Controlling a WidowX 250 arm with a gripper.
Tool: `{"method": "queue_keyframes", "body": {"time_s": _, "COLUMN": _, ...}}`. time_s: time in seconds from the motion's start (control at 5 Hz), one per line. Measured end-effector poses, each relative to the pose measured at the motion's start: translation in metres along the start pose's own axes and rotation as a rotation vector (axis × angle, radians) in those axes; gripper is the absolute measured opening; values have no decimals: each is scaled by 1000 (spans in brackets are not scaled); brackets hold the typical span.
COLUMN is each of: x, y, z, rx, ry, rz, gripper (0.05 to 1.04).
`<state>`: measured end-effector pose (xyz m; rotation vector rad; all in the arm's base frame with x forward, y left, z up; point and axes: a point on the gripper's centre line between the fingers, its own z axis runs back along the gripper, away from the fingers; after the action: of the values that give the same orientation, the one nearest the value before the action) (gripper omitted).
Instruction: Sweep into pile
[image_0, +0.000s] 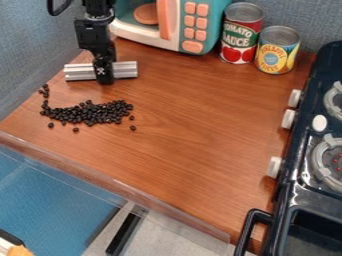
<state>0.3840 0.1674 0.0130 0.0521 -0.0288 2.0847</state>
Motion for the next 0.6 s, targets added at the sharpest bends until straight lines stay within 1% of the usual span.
{"method": "queue_keyframes", "body": {"time_s": 0.2, "x": 3, "y": 1, "z": -1, "rx": -8, "ry": -3, "rz": 11, "gripper": 397}}
{"method": "queue_keyframes", "body": {"time_s": 0.4, "x": 6, "y": 2, "z": -1, "rx": -8, "ry": 11, "rz": 19, "gripper": 388}}
{"method": "queue_keyframes", "body": {"time_s": 0.6, "x": 15, "y": 1, "z": -2, "rx": -3, "ry": 46, "rz": 45, "gripper": 388}}
